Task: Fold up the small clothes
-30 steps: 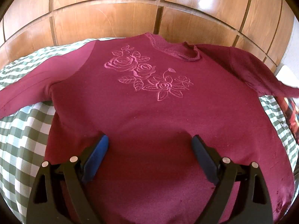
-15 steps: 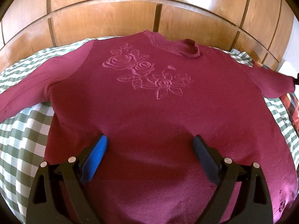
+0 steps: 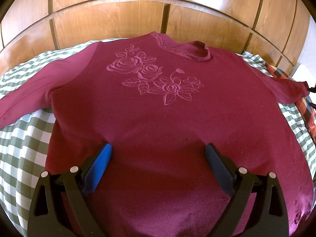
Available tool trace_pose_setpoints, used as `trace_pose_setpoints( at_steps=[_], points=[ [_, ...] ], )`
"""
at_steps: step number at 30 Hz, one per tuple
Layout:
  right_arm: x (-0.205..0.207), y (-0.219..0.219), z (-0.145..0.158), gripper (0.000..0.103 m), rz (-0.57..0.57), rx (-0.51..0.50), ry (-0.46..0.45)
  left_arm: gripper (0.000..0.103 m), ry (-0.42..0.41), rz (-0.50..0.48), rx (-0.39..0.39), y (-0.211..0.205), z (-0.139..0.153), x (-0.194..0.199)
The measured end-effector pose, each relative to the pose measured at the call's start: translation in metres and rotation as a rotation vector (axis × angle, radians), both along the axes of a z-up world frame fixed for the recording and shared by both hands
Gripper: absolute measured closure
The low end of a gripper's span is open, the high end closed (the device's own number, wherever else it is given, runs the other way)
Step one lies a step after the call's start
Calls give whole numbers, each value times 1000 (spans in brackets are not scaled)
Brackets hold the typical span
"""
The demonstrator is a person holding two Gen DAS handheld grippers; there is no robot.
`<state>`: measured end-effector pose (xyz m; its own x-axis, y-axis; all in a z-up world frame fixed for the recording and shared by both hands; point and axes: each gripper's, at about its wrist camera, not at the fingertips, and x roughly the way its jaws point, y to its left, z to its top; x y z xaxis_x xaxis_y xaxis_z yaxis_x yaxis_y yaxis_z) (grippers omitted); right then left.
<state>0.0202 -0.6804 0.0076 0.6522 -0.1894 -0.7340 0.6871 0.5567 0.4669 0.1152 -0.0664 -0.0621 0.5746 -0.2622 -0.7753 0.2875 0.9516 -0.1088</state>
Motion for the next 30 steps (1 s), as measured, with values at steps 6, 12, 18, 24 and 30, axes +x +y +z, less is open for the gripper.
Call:
trace_pose_setpoints(
  at_steps=[6,12,18,24,30],
  points=[
    [24,24,43,96,43,-204,72,8,-1,0,5,0,0,-1],
    [29,33,65,96,7,-417,319,7,1,-5,-3,1,0,0],
    [37,7,9,88,-42,-323,393,7,1,-7,-6,3,0,0],
    [-3,19,29,18,-50,-258,214,5,4,-15,-24,4,0,0],
    [-19,67,18,25,172,-49,5,4,9,-22,-34,4,1,0]
  ],
)
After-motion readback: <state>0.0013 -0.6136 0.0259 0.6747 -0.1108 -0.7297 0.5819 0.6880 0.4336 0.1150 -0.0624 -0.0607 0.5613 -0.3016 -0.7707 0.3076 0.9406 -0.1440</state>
